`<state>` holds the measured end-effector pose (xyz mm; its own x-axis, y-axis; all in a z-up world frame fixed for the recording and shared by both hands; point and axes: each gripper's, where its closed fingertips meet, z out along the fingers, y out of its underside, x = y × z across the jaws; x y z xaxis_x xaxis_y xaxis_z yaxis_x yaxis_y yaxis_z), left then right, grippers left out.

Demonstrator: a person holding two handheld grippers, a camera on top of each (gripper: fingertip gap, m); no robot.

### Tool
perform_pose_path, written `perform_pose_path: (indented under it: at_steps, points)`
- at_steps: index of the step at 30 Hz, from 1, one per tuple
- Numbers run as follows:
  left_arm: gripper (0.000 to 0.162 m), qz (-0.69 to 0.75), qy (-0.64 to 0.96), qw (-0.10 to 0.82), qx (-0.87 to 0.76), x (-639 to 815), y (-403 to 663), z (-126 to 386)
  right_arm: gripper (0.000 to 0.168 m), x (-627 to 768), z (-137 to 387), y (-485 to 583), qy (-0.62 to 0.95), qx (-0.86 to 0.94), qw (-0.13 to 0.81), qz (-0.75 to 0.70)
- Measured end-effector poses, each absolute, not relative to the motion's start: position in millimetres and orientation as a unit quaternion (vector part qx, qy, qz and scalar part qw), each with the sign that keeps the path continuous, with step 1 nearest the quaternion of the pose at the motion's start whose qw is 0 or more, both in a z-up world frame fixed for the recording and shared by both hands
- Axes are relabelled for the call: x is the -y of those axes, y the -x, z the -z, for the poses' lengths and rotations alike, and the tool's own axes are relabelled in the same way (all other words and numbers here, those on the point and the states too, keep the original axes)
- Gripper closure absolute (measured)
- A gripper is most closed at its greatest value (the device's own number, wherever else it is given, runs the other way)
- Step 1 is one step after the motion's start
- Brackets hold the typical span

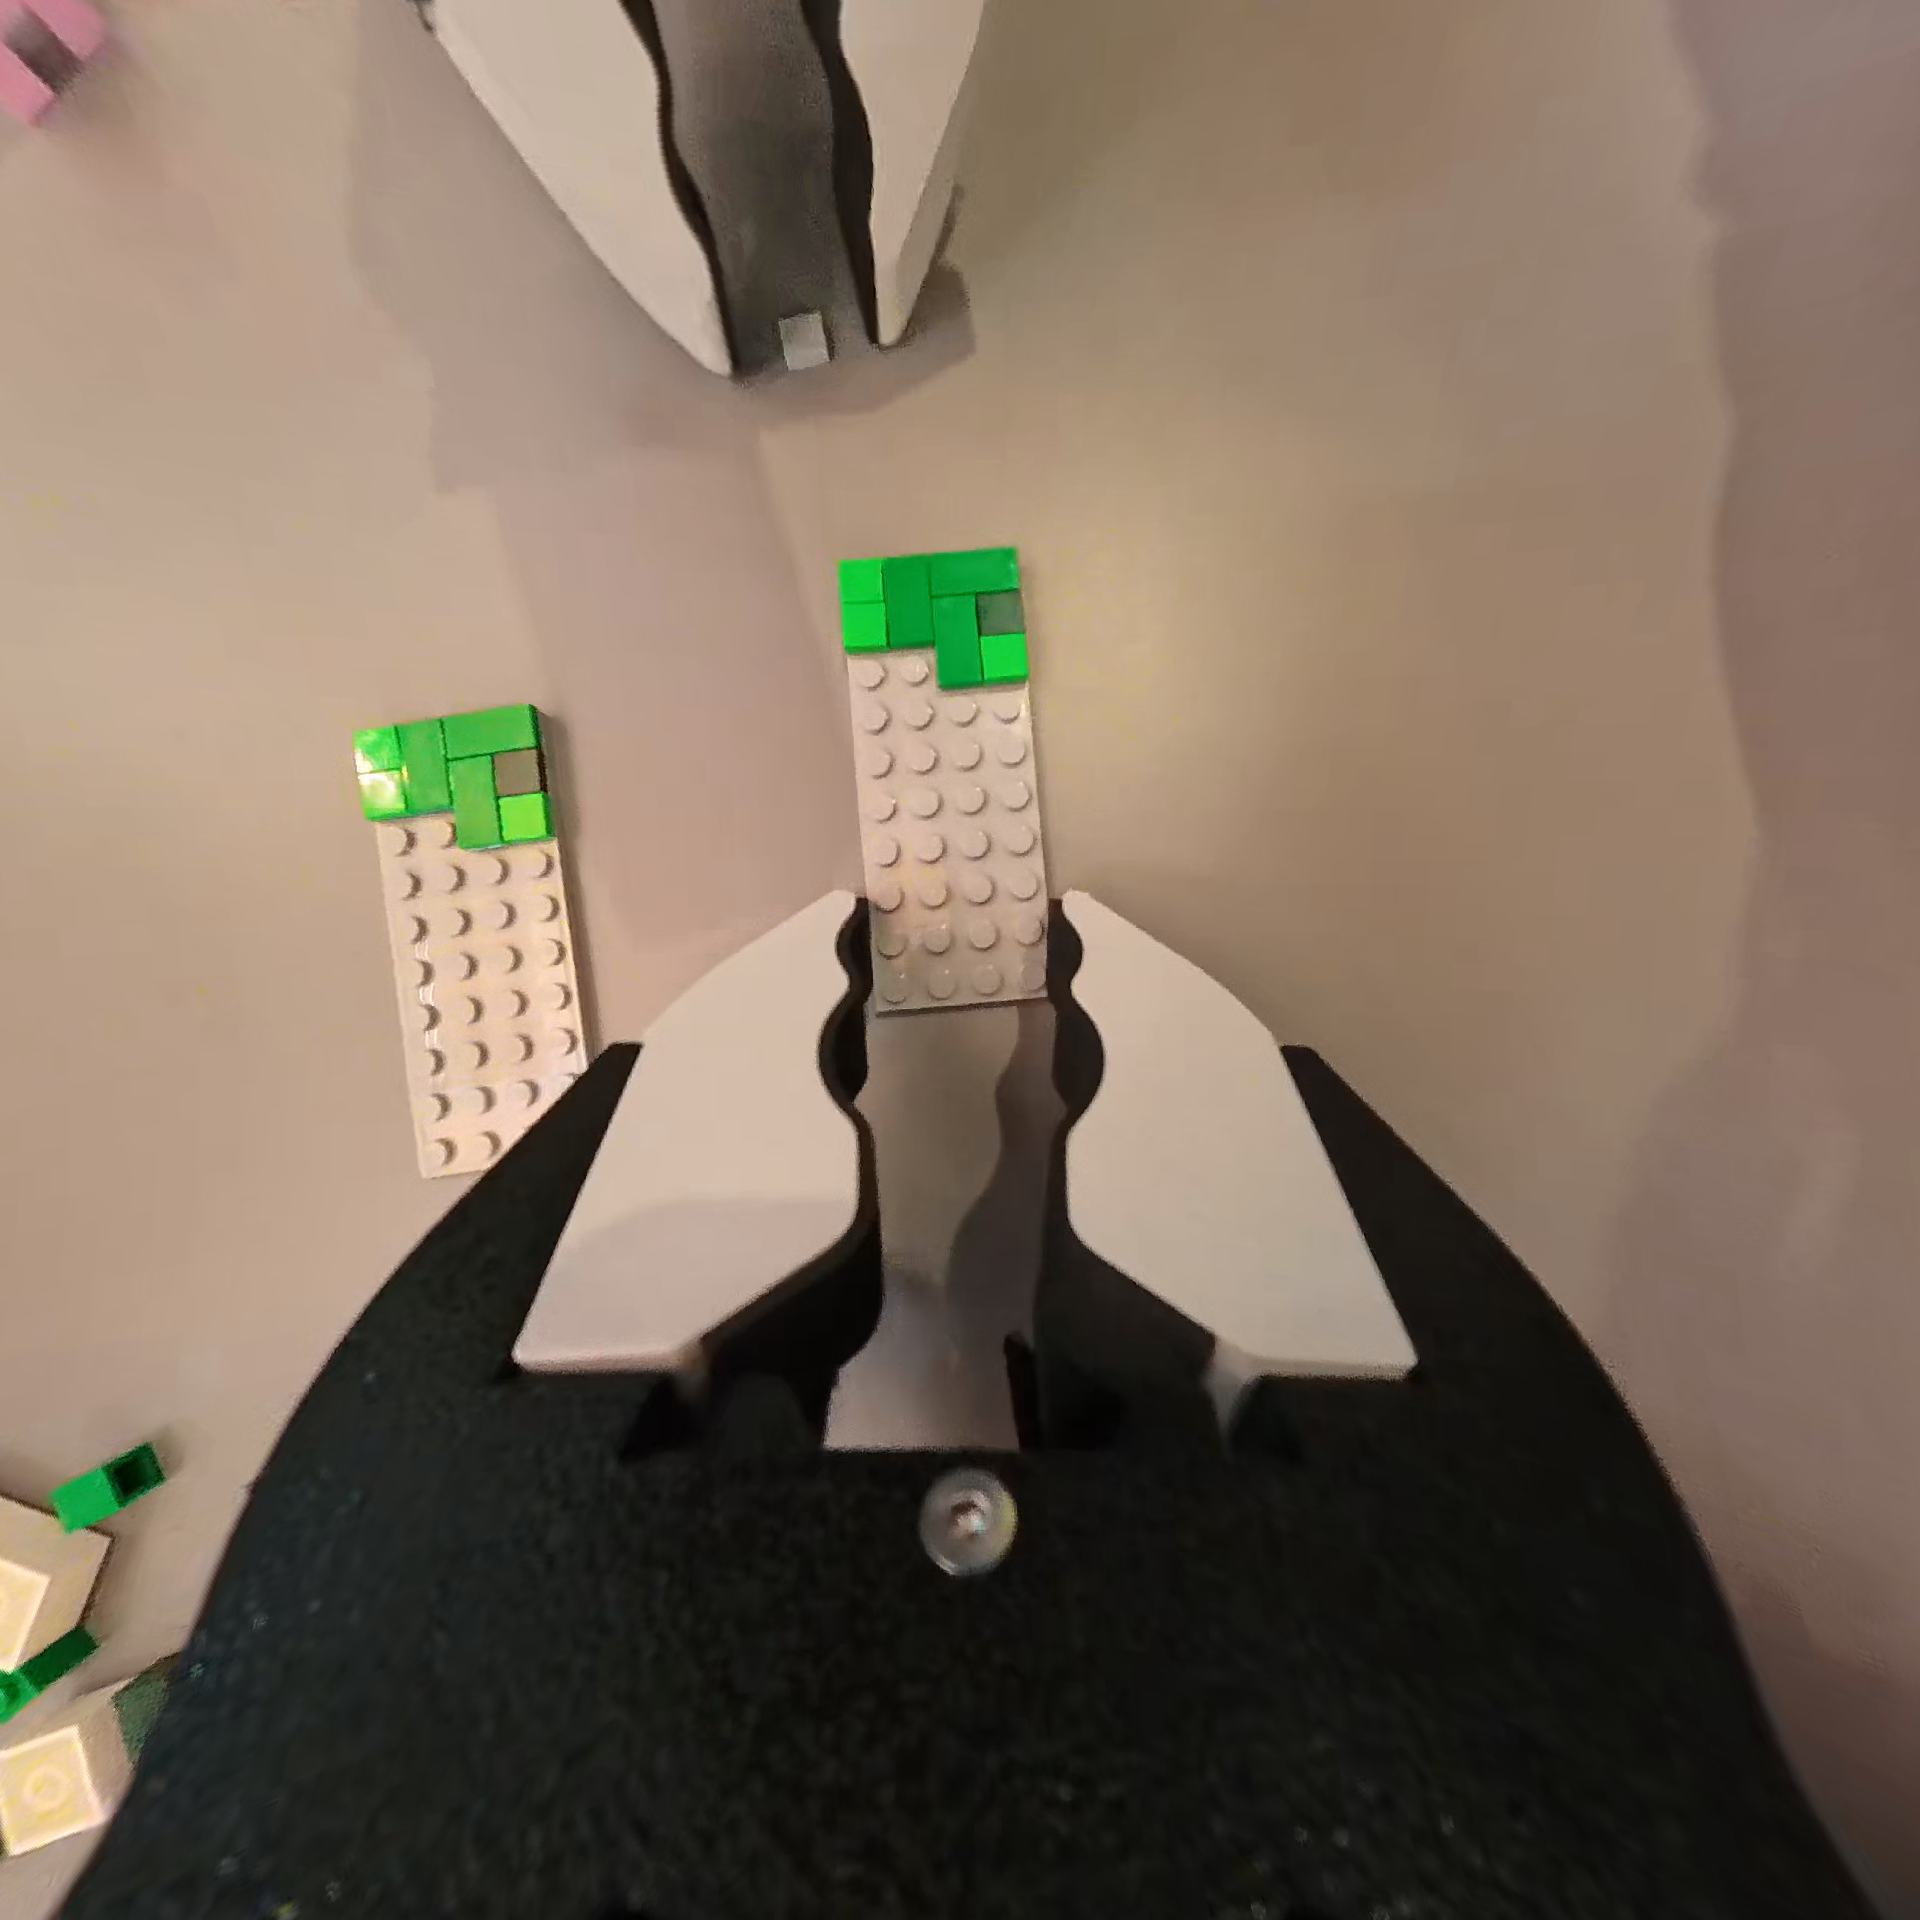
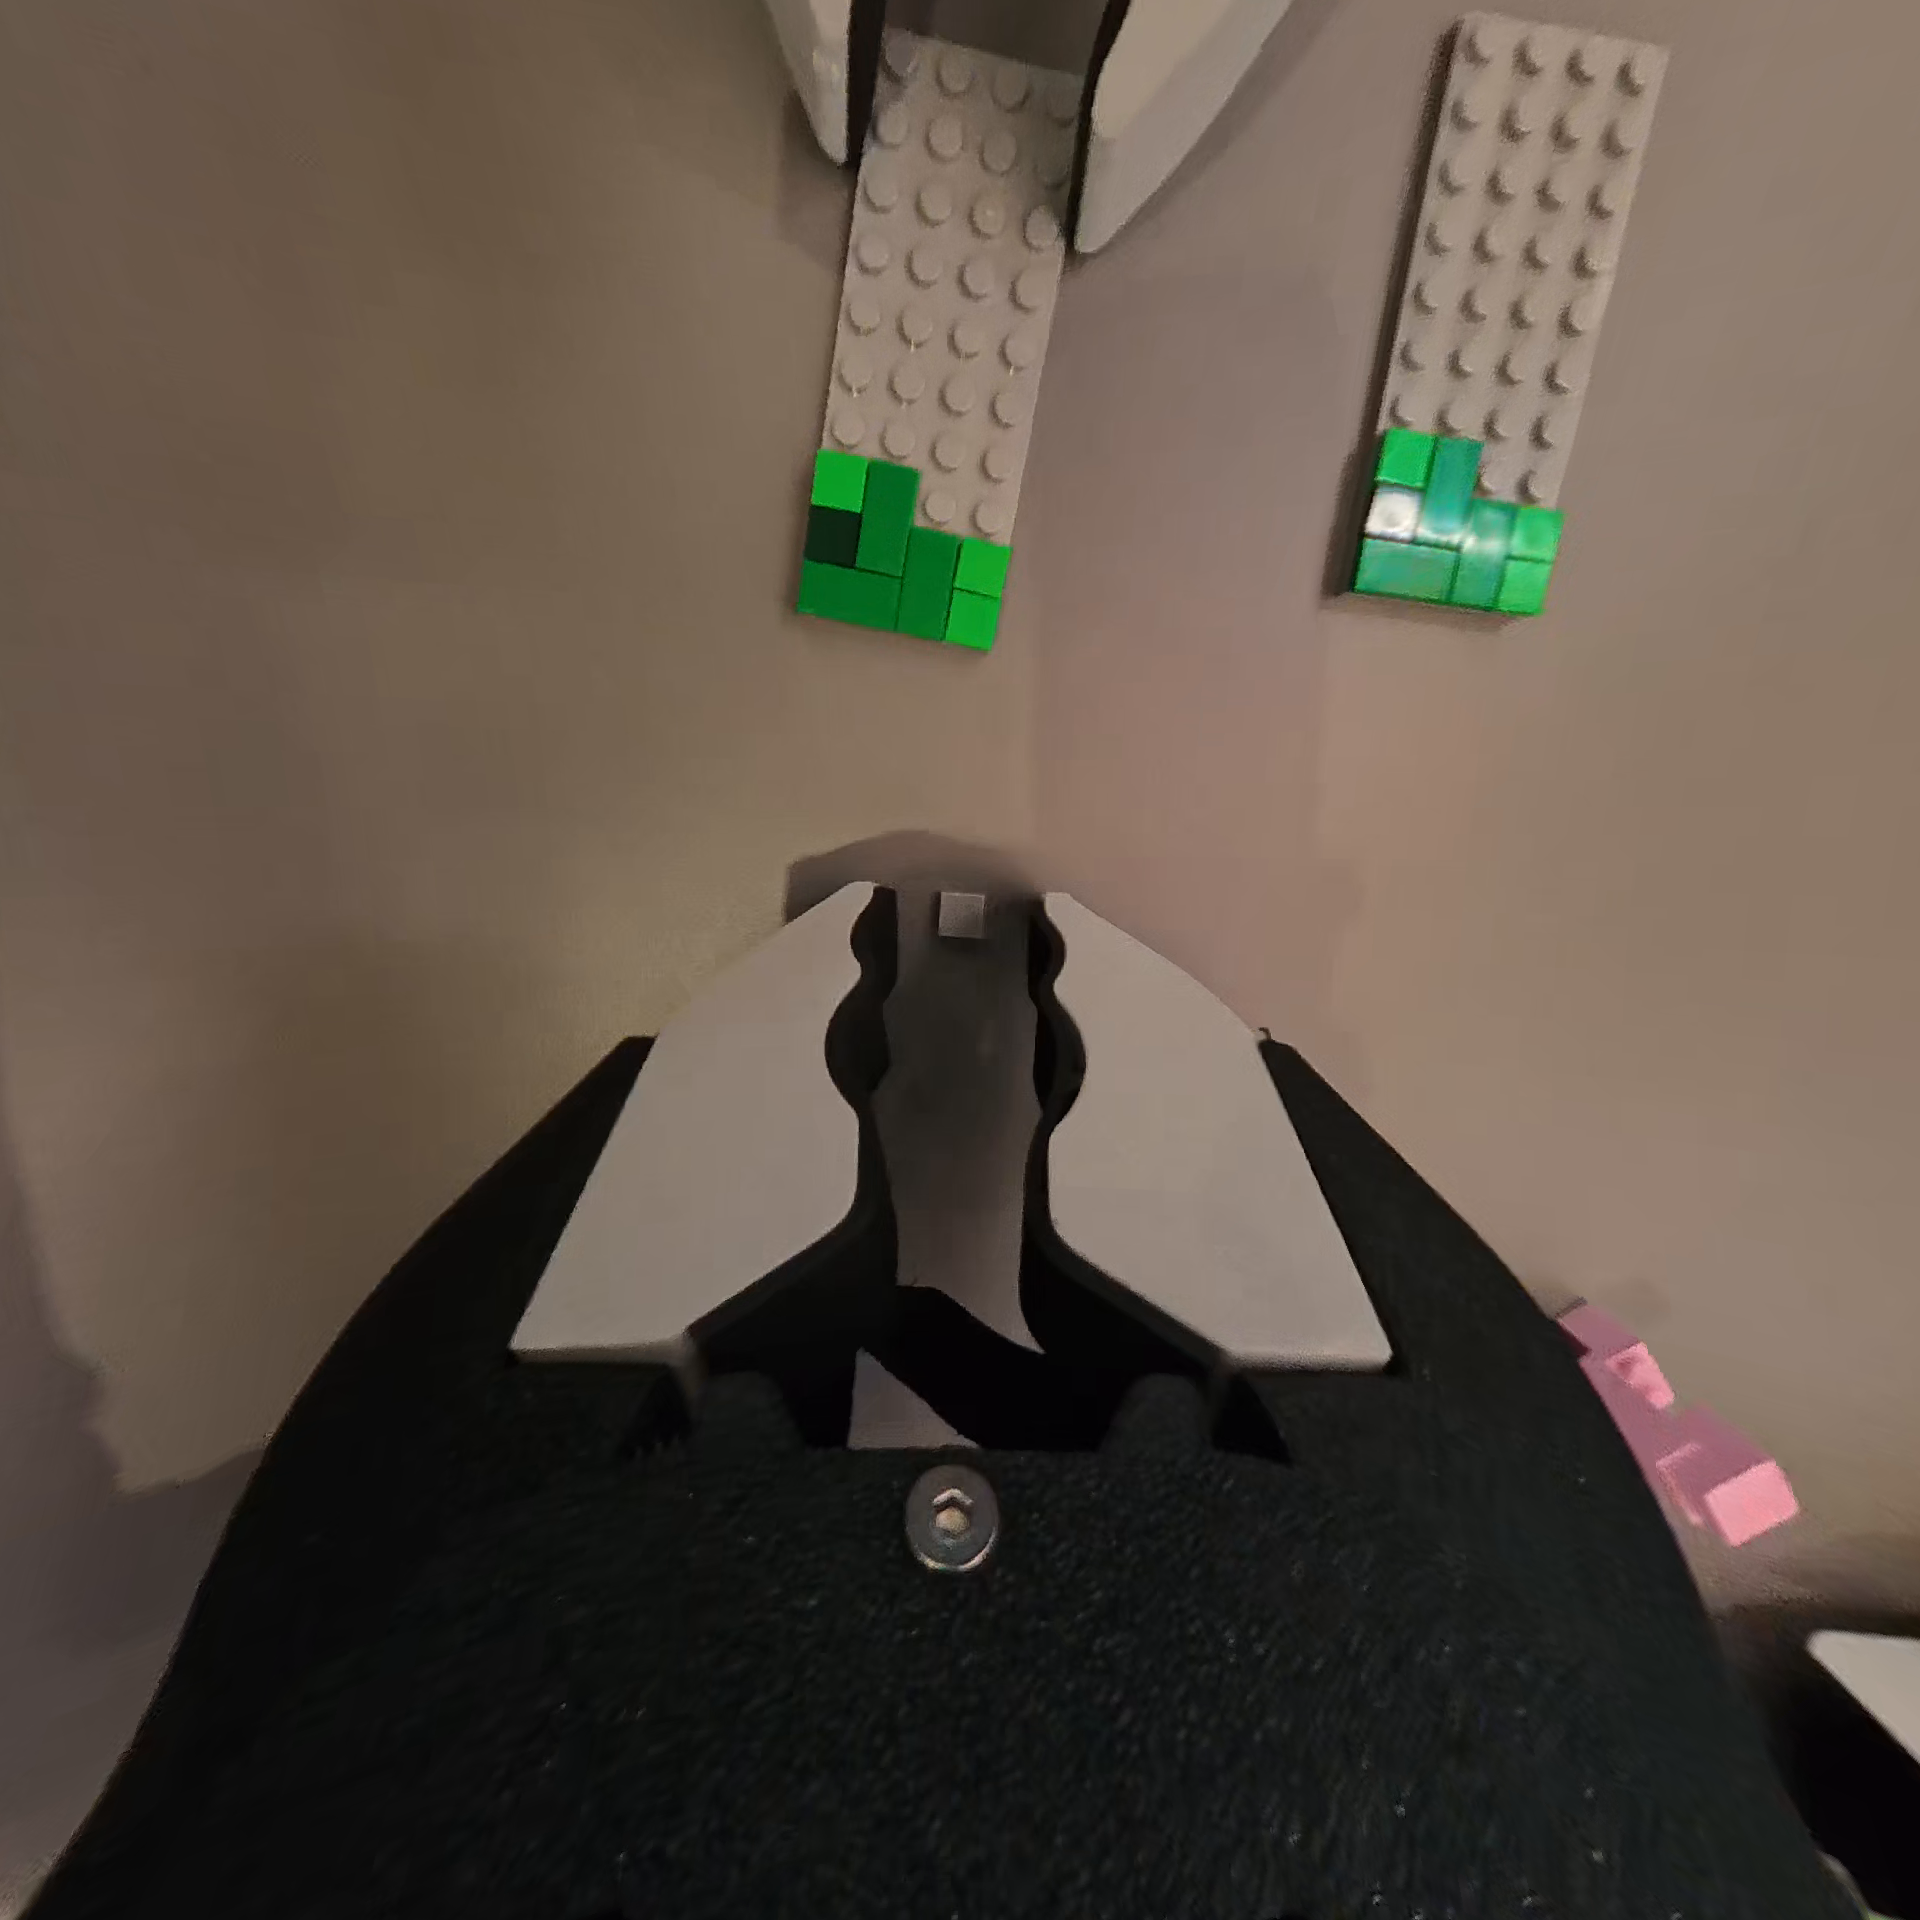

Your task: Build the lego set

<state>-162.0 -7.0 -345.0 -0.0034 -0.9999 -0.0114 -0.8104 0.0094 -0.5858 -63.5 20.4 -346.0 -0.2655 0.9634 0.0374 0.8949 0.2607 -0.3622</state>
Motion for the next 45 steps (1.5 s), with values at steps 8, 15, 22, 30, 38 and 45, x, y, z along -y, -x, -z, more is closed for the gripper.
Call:
perform_pose_path:
  at_steps: [8, 15, 22, 30, 38, 45]
  points:
    - [0.130, 0.238, 0.669, 0.248, -0.660, 6.9, 160.3, 344.5, 0.156, -20.5, 345.8, 63.6, 0.619, 0.737, 0.191, -0.193]
    - [0.131, 0.250, 0.666, 0.252, -0.656, 7.2, 159.6, 344.3, 0.161, -17.6, 345.6, 66.1, 0.622, 0.736, 0.172, -0.205]
    - [0.131, 0.242, 0.677, 0.281, -0.635, -1.1, 150.3, 343.2, 0.161, -25.9, 331.6, 75.6, 0.621, 0.728, 0.218, -0.194]
    - [0.131, 0.223, 0.683, 0.337, -0.609, -16.0, 149.2, 331.7, 0.161, -35.0, 301.0, 97.5, 0.627, 0.692, 0.286, -0.215]
    - [0.131, 0.223, 0.681, 0.358, -0.599, -19.4, 148.1, 329.2, 0.161, -37.6, 294.6, 109.3, 0.615, 0.697, 0.289, -0.228]
    - [0.131, 0.225, 0.683, 0.354, -0.598, -19.5, 148.1, 333.6, 0.161, -37.5, 297.3, 107.8, 0.611, 0.706, 0.286, -0.217]
